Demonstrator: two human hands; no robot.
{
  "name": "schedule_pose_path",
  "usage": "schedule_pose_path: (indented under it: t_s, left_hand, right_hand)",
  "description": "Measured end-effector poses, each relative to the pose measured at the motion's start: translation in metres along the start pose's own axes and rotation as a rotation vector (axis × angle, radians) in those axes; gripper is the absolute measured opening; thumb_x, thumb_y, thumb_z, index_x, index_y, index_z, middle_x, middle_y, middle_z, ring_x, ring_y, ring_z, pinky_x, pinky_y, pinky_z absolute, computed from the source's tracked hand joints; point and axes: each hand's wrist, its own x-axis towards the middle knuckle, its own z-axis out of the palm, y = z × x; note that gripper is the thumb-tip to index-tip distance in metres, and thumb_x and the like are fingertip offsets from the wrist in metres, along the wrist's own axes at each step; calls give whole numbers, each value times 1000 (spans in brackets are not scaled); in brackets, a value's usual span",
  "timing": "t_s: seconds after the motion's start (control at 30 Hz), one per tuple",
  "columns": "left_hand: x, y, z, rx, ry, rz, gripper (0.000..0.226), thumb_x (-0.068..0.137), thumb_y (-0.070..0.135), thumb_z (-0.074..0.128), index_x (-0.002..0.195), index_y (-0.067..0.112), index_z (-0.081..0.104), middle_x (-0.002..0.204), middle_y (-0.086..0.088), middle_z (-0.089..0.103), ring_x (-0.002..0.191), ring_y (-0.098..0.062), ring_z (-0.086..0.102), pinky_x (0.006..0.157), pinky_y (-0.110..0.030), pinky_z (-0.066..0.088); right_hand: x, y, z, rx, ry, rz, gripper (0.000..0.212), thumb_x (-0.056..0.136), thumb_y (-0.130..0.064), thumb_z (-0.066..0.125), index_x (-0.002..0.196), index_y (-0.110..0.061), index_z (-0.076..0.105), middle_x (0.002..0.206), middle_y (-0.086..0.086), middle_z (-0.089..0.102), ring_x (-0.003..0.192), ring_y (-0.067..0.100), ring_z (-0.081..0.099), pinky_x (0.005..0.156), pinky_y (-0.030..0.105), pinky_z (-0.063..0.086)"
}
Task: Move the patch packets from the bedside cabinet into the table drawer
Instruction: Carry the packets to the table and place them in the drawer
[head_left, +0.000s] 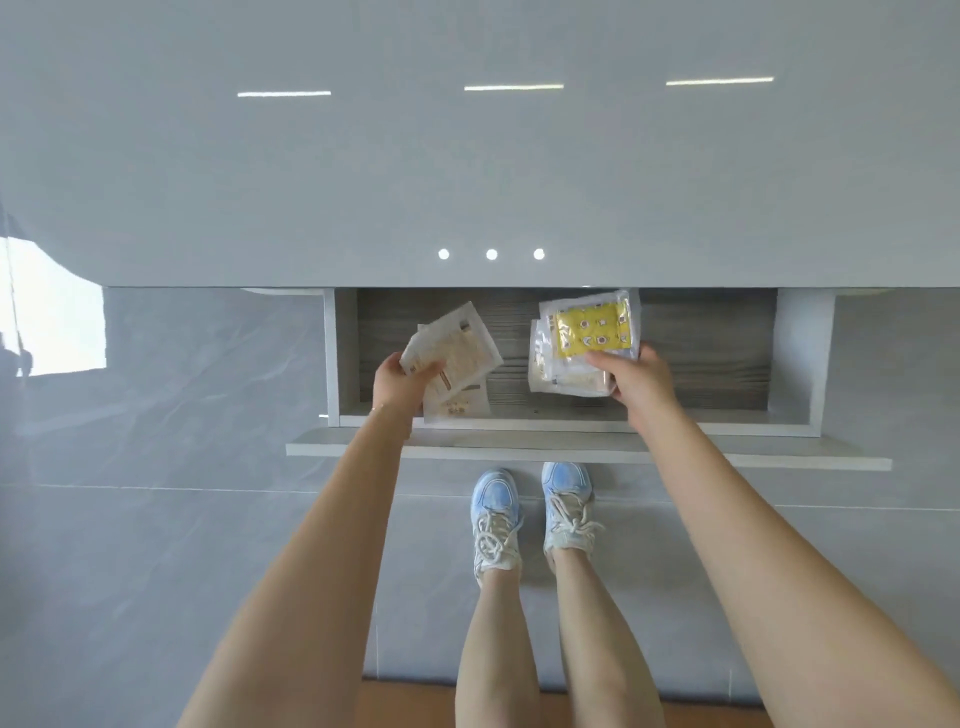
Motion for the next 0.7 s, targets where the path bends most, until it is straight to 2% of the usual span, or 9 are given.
schedule_pose_path:
  t_s: [0.13,0.27,0.37,0.47,0.57,0.7]
  left_hand:
    - [34,-4,9,81,66,43,32,88,25,65,115,9,56,102,-4,61,94,-21,60,71,-31,50]
    - [56,-13,8,151,139,59,38,85,30,68,112,6,58,102,-5,63,88,-19,60,70,-29,52]
    - [62,-16,7,161,195,68,44,82,28,71,117,7,55,110,-7,64,97,-23,63,77,-32,54]
    - [54,-14,5,153,256,118,43,83,23,68,121,11,50,112,-2,61,96,-19,60,72,-27,47]
    - [34,-8,-1,234,273,245,49,87,23,64,130,16,42,117,1,57,97,-16,58,72,-26,46]
    - [-15,3,-13,343,246,357,47,90,30,56,134,24,41,126,-3,56,112,-24,57,92,-41,50]
  right_hand:
    - [37,12,28,-9,38,-11,22,77,-7,76,83,-19,58,85,-1,66,70,11,63,48,16,49]
    - [55,24,43,-189,141,-95,23,76,-13,78,91,-15,61,89,1,64,78,17,61,53,19,46]
    - [57,37,45,-383,180,-163,25,71,-20,79,88,-14,62,88,1,65,74,18,59,49,20,39]
    - [55,45,44,-502,209,-200,38,66,-26,82,91,-13,58,103,7,65,79,22,61,60,27,44]
    - [40,40,41,-609,228,-235,52,66,-32,83,106,-15,55,111,6,60,92,25,62,67,33,48]
    - [-9,14,33,-732,225,-304,60,76,-38,76,127,-16,52,125,7,56,113,29,55,80,36,47]
